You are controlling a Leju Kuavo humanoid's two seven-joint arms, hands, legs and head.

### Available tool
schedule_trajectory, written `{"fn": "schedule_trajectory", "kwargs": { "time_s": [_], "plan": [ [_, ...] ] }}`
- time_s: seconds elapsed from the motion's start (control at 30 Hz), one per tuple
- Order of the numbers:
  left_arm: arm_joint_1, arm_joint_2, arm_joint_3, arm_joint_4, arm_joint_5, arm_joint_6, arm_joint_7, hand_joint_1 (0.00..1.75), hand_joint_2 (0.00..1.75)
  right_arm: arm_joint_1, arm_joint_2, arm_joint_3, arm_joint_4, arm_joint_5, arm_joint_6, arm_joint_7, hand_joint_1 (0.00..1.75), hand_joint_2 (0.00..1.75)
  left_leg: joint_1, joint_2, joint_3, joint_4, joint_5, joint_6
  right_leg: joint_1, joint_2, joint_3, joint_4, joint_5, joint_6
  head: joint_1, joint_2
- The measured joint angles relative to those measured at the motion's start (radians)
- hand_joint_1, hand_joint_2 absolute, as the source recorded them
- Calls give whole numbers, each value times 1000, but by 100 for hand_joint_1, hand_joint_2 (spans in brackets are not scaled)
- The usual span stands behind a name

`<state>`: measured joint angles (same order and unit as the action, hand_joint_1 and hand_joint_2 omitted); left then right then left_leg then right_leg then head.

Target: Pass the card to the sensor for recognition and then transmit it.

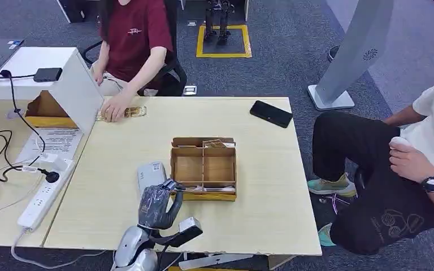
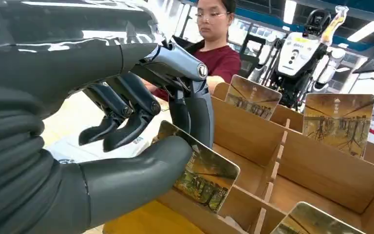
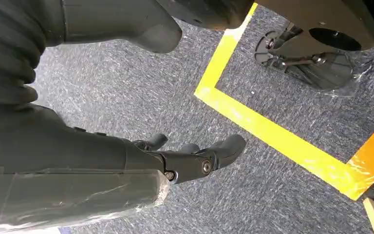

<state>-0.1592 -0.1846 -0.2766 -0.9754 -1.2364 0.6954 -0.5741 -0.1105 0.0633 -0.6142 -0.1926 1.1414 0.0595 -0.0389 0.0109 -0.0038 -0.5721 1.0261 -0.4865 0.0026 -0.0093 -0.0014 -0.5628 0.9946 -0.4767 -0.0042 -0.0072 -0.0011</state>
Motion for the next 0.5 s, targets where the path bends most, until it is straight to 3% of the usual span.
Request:
{"fn": "schedule_trajectory", "kwargs": {
  "time_s": [0.5],
  "plan": [
    [-2, 0, 10, 14, 29, 2, -25, 175, 175, 0, 0, 0, -1, 0, 0, -3, 0, 175, 0, 0, 0, 0, 0, 0, 0, 0, 0, 0, 0, 0, 0, 0]
  ]
}}
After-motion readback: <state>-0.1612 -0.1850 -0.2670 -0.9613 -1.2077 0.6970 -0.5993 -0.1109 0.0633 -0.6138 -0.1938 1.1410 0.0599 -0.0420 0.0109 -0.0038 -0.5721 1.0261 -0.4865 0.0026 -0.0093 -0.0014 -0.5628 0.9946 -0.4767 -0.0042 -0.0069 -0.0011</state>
